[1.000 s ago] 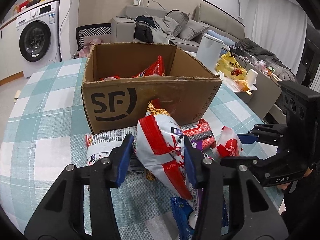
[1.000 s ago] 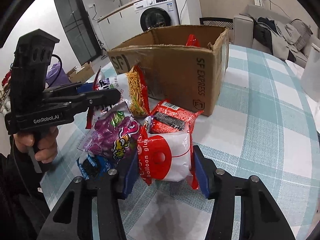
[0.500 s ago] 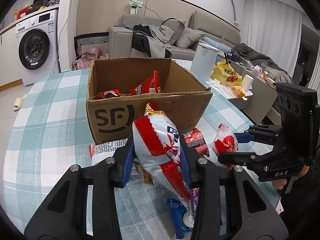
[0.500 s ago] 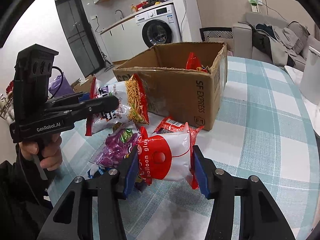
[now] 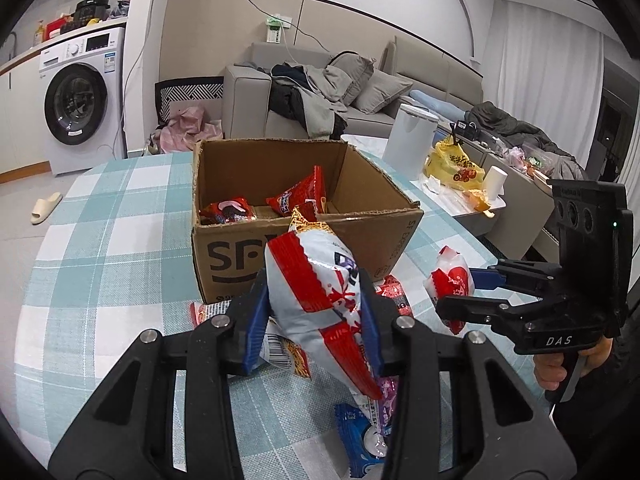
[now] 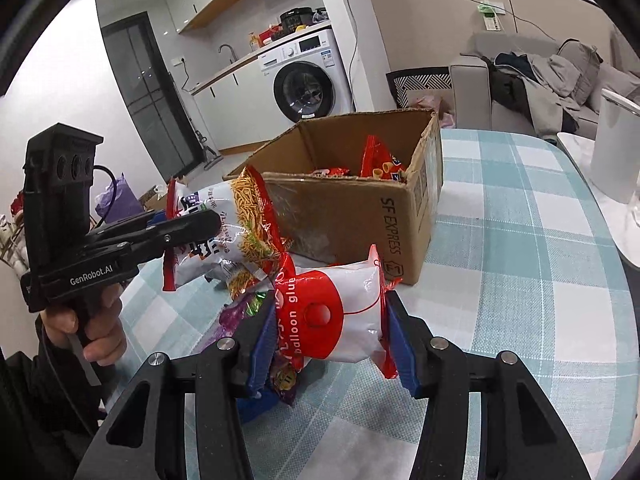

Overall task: Organize snacks
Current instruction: 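Lift both held bags and carry them over the open box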

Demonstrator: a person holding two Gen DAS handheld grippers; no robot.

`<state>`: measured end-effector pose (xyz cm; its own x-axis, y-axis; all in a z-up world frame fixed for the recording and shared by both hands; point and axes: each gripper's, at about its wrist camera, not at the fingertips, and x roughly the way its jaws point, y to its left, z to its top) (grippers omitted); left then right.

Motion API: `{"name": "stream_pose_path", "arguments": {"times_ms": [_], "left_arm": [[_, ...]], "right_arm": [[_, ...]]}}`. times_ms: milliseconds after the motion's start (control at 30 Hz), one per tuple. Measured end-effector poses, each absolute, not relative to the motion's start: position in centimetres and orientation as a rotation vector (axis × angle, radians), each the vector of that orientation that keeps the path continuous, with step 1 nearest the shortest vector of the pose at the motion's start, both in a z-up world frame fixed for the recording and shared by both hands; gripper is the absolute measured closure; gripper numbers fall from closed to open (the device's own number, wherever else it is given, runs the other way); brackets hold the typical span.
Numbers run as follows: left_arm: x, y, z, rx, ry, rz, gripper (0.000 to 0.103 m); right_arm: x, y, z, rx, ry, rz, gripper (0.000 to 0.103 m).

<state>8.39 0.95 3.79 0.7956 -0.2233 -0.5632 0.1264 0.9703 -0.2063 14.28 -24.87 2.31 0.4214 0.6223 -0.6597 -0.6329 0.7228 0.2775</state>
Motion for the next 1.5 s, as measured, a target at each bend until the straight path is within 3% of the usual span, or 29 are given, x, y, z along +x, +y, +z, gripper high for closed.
{"name": "stream_pose_path", "arguments": {"times_ms": [733,1500], "left_arm": [[9.0,1.6,8.3,-0.183,0.532,-0.163,0.066],[11.9,1.5,10.3,-0.181,0.505,-0.142,0.067]], "right_arm": [[16.3,-23.4,8.0,0.07,0.709,0.724,0.051],[18.8,-22.3,9.0,0.097,0.709,0.714,0.051]]}}
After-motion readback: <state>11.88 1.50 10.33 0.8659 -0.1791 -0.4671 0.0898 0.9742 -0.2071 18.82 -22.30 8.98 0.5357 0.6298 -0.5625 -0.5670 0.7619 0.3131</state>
